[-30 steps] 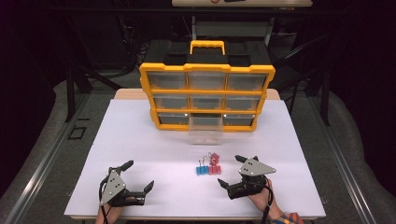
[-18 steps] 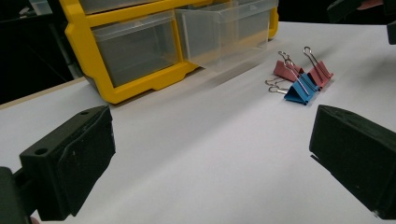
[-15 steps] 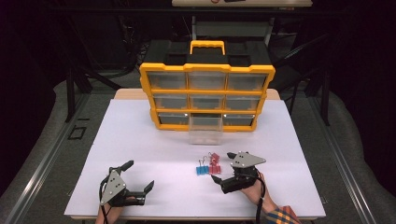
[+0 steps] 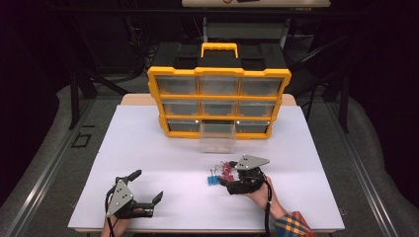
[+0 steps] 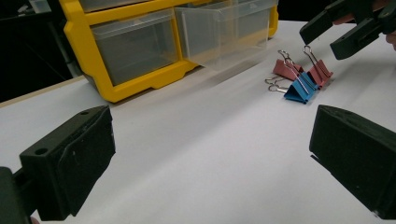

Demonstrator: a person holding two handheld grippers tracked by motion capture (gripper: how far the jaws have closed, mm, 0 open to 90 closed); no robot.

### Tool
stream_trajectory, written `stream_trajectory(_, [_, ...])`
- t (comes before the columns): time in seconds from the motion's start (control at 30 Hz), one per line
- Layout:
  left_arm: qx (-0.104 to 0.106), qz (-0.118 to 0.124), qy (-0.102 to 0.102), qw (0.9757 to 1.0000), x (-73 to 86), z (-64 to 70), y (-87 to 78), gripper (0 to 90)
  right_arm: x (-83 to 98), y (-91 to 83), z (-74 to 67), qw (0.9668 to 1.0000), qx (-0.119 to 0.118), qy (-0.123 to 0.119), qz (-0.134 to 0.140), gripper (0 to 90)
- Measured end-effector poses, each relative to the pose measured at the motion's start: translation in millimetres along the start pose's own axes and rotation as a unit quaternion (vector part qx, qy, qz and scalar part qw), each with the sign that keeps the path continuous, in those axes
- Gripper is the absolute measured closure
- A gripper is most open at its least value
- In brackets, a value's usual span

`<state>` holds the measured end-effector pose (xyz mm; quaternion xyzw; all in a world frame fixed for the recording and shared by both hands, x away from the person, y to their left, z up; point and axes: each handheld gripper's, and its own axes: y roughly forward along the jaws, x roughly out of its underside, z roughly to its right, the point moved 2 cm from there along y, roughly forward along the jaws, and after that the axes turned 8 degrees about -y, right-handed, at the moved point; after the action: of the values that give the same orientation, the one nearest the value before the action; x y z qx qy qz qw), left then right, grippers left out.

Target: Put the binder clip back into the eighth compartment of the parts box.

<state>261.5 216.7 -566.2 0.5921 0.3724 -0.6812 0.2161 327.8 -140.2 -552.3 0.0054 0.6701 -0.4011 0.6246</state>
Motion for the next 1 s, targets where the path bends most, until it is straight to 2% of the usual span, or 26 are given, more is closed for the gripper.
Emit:
stream_trajectory(0.1, [-0.001,0.0,0.0,1.0,0.0,-0.3,0.0,0.1,2.6,3.2,2.0,0.9999,0.0,0.01,-0.014,41.4])
stream_trajectory(0.17, [0.0,-0.001,0.001,1.0,0.0,-0.3,0.4,0.1,3.1,4.7,2.8,0.9998,0.003,0.011,-0.018,43.1])
stream_trajectory(0.2, [0.0,-0.001,0.0,1.0,0.1,-0.1,0.7,0.1,3.4,6.5,4.0,0.9995,0.005,0.016,-0.025,48.5])
stream_trajectory(0.23, [0.0,-0.001,0.001,1.0,0.0,-0.1,0.8,0.1,3.4,6.5,4.0,0.9995,0.005,0.016,-0.025,48.5])
stream_trajectory(0.4, [0.002,-0.003,0.0,1.0,0.0,0.1,1.3,0.1,6.6,7.9,7.9,0.9988,-0.003,0.033,-0.036,62.1])
stream_trajectory(0.5, [0.002,-0.002,-0.001,1.0,0.0,0.1,1.0,0.1,7.1,9.0,7.8,0.9987,-0.01,0.034,-0.038,64.1])
stream_trajectory(0.7, [0.004,-0.002,-0.002,1.0,0.2,-0.3,0.8,0.1,8.4,6.7,13.2,0.9969,-0.026,0.067,-0.034,74.0])
stream_trajectory(1.0, [0.003,-0.002,-0.002,1.0,0.2,-0.7,0.2,0.1,3.1,-0.4,10.0,0.9959,-0.038,0.074,-0.036,83.9])
